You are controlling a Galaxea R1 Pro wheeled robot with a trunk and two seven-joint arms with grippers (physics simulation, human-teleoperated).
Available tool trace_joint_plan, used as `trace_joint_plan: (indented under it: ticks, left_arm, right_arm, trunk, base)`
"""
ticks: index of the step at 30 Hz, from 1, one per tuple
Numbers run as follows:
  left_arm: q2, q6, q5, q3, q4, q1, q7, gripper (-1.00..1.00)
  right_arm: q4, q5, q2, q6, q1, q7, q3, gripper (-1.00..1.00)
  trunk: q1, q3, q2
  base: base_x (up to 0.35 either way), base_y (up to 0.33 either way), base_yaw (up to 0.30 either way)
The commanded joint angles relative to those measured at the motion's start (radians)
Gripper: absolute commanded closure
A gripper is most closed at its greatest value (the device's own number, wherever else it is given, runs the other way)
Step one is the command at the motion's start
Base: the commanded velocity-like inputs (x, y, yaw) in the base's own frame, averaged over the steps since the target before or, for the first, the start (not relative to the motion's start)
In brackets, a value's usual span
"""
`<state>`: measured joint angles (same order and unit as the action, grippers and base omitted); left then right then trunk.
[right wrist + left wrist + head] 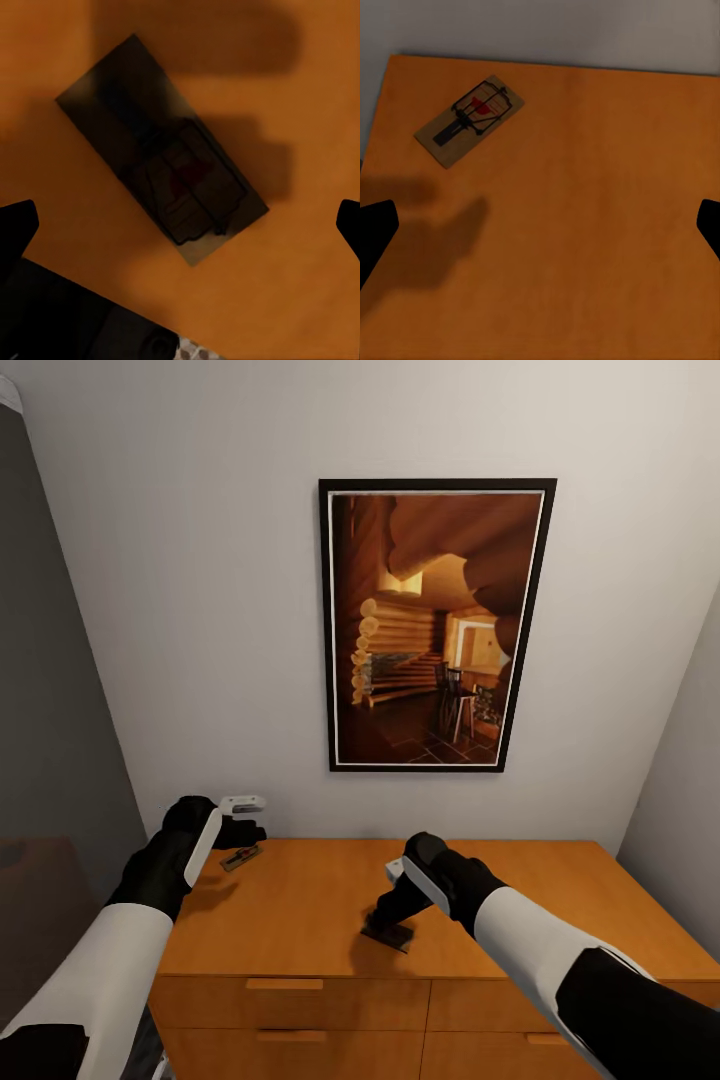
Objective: Take the four mousetraps from the cabinet in the bathroom and place them on the bathroom floor. Make sure all four end up on the same floor surface, and ensure that at least two of them are either under or directly next to the same bathroom sink.
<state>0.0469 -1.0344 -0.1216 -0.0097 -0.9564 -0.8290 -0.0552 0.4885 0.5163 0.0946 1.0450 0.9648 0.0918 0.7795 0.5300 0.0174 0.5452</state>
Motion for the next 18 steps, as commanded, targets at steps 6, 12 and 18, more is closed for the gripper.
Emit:
trace_joint_plan:
  ticks: [6,12,18]
  left_arm:
    - [0.001,-0.004,-0.009,-0.001,0.000,-0.001,-0.005,-1.00]
    - [0.001,-0.004,-0.010,-0.001,0.003,-0.001,-0.005,-1.00]
    - [0.001,-0.003,-0.009,-0.001,0.001,-0.001,-0.006,-1.00]
  right_arm:
    - [0.003,-0.016,0.001,0.002,0.002,0.028,0.004,-1.00]
    - [0.003,-0.018,0.001,0.002,0.002,0.032,0.004,-1.00]
    - [-0.002,-0.018,0.001,0.002,0.015,0.034,0.004,-1.00]
  trunk:
    - [0.001,0.002,0.002]
    - [0.001,0.002,0.002]
    - [0.001,0.002,0.002]
  base:
    - [0.000,0.000,0.000]
    - [0.000,0.000,0.000]
    - [0.000,0.000,0.000]
